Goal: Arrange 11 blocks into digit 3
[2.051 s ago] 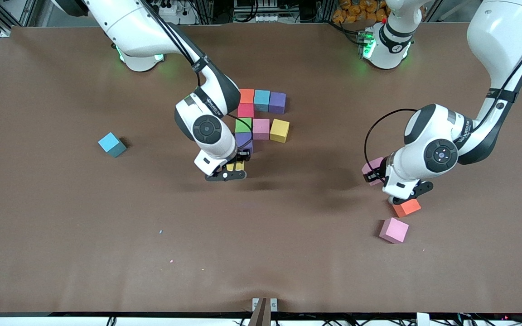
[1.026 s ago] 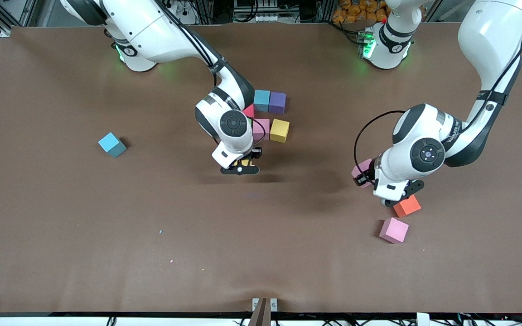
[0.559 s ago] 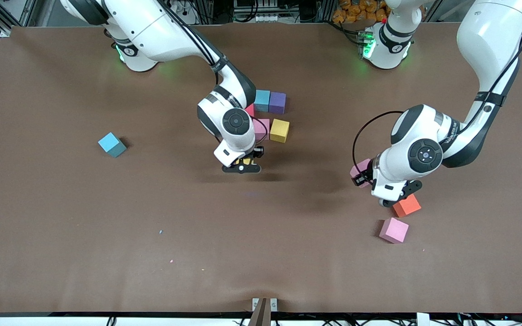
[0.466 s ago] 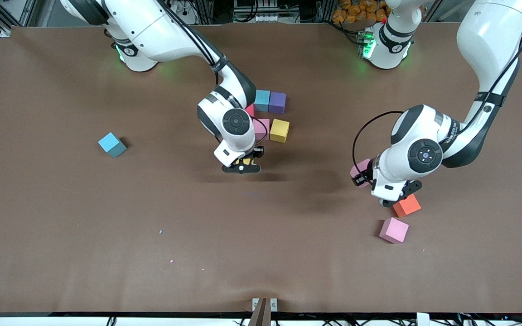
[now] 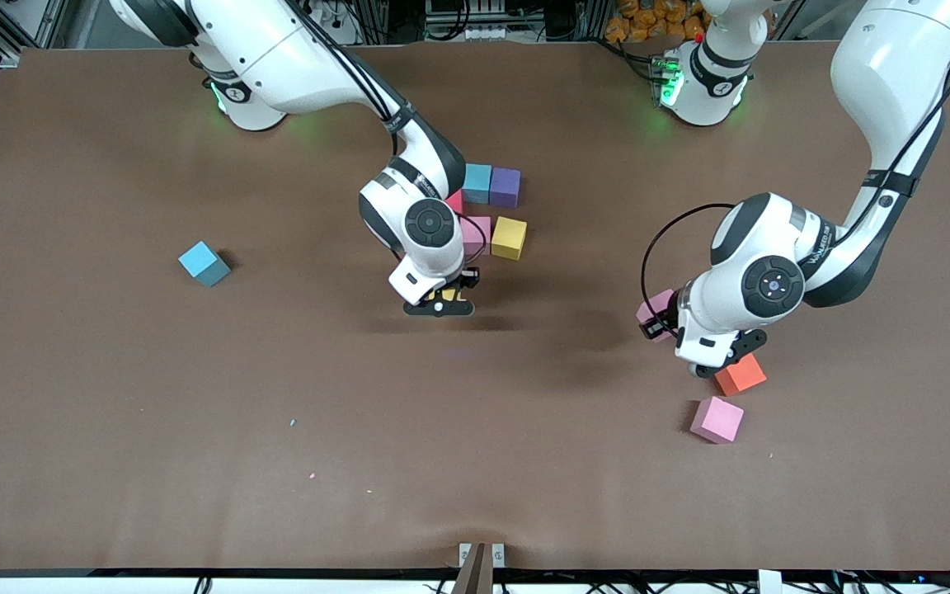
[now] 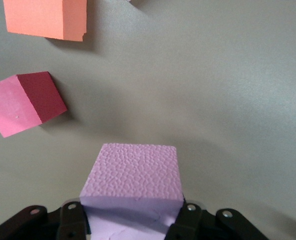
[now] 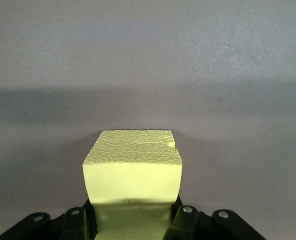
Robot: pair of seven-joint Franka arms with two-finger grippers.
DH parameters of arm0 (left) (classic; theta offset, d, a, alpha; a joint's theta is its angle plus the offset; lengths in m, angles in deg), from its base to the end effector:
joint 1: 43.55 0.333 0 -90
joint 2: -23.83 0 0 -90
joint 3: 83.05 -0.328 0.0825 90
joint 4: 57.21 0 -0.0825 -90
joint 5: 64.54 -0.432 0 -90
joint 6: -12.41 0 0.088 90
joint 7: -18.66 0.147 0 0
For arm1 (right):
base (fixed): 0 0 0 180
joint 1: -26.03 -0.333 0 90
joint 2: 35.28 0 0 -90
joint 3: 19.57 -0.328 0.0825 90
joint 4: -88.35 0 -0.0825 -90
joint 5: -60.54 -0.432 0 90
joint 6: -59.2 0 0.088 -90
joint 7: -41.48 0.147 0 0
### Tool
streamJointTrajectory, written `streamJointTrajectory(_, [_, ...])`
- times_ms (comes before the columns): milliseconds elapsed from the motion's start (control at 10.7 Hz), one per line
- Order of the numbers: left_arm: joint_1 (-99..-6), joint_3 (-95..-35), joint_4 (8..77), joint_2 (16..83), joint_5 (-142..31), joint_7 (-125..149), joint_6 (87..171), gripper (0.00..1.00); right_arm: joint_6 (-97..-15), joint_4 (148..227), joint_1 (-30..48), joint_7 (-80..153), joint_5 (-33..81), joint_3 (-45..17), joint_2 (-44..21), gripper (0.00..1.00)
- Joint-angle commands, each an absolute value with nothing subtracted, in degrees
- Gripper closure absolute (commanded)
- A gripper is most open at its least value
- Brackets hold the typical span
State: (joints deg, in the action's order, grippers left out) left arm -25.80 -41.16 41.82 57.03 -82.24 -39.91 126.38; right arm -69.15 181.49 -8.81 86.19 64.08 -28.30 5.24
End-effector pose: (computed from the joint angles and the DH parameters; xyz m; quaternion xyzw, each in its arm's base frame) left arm 0.6420 -0.2238 0.2487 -0.9642 -0.2477 0.0940 0.0097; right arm 0.5295 0.4889 0.1405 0.9987 -0.0057 -0.0487 0.0100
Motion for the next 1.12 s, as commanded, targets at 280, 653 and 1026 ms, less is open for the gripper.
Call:
streamJointTrajectory(280, [-26.32, -41.30, 40.52, 57.32, -81.68, -40.67, 125.09, 0.85, -68.33, 182.31, -8.86, 87.44, 65.38, -28.01, 5.24, 0.88])
streamJointTrajectory(653, [-26.32, -41.30, 40.61, 57.14, -81.15, -40.93, 125.09, 0.88, -68.41, 183.27, -8.86, 87.27, 65.38, -28.01, 4.97, 0.86])
streamJointTrajectory(1026, [-26.67, -41.30, 40.52, 57.23, -81.15, -42.86, 125.09, 0.94, -68.50, 183.89, -9.13, 87.44, 65.38, -28.01, 4.80, 0.86])
